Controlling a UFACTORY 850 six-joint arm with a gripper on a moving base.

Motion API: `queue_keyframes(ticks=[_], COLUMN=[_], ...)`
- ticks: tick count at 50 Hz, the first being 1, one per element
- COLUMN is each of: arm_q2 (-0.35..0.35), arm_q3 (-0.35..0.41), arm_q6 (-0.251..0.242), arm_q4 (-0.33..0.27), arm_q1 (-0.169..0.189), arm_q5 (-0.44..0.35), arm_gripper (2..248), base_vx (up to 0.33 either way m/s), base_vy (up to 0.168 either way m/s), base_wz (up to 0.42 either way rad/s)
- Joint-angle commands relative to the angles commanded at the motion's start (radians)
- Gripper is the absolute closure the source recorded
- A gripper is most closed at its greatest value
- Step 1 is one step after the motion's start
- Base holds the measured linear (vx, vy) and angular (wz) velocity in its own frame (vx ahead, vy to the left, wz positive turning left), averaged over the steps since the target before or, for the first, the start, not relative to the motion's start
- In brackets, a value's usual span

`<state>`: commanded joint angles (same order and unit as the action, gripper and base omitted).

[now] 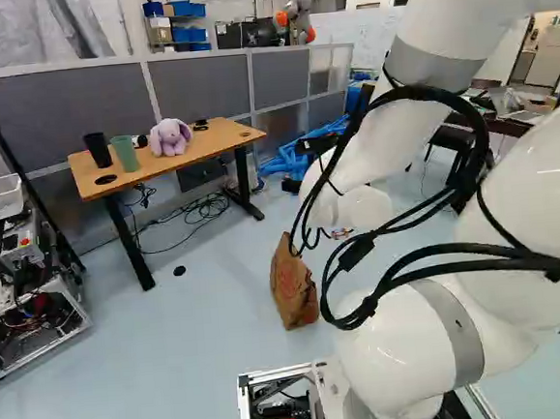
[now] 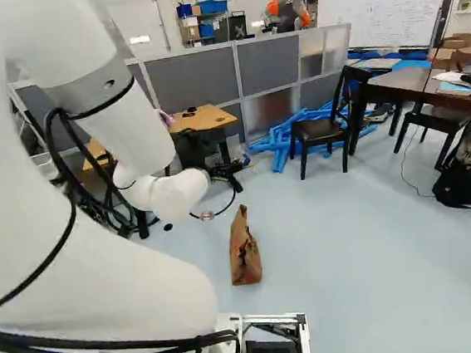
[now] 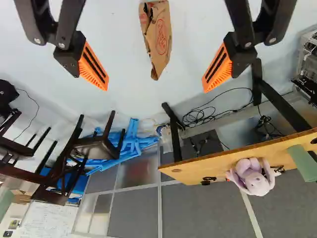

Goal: Pick up the bag on the ground and place it on the table

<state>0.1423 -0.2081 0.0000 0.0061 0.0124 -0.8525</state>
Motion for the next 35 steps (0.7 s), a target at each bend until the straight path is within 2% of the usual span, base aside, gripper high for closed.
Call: queue_keyframes(ticks=[18, 35], arm_q2=[-0.102, -0.201], arm_q3=[-0.097, -0.19], arm_q6=[0.0, 0.0], arm_q4=[0.026, 0.06], arm_q1=[0.005, 0.0], arm_q5=[0.065, 0.18], arm_gripper=[3, 3], base_vx=[0.0, 0.0], base_vy=[0.0, 0.0], base_wz=[0.0, 0.0])
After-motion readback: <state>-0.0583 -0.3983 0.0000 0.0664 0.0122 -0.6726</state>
